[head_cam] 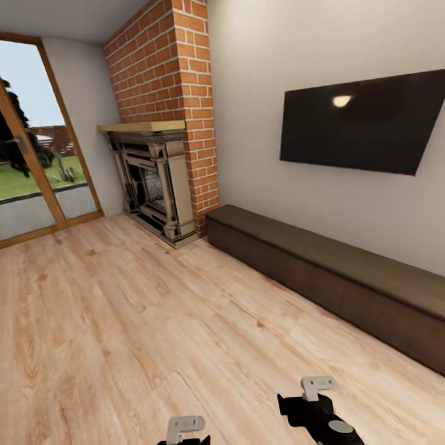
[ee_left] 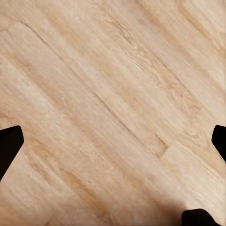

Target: Turn on the radio receiver that's on the table in the living room.

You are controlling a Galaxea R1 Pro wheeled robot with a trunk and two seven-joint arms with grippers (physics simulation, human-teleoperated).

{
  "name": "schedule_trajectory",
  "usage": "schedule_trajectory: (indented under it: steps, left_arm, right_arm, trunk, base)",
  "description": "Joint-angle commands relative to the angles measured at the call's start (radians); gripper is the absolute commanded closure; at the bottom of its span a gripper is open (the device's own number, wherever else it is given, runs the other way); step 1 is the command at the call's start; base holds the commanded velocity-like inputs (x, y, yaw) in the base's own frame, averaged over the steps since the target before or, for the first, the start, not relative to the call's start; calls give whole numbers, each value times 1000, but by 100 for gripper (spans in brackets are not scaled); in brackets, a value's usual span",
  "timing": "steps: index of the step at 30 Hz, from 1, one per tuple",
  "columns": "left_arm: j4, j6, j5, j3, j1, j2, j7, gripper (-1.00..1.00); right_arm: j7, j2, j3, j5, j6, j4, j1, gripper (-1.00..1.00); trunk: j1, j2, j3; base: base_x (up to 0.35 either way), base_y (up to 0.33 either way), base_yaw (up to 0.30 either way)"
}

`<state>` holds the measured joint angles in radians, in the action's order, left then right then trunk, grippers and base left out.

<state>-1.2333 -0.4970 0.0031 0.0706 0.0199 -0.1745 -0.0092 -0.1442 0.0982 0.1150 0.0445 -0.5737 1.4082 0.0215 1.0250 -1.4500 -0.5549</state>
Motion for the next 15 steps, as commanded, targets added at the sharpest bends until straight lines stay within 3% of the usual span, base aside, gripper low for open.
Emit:
schedule_trajectory:
  steps: [1,10,15]
  left_arm:
    - [0,0,0,0,0,0,0,-100]
    - [0,0,0,0,0,0,0,-100]
    - [0,0,0,0,0,0,0,-100]
  right_arm:
    - [0,0,0,0,0,0,0,-100]
    - [0,0,-1,0,0,0,0,-100]
    - [0,0,-22,0,0,0,0,-100]
  trunk:
    - [0,0,0]
    - [0,0,-3]
    - [0,0,-5]
  base:
    - [321,-182,300]
    - [321,-183,300]
    - [317,-190,300]
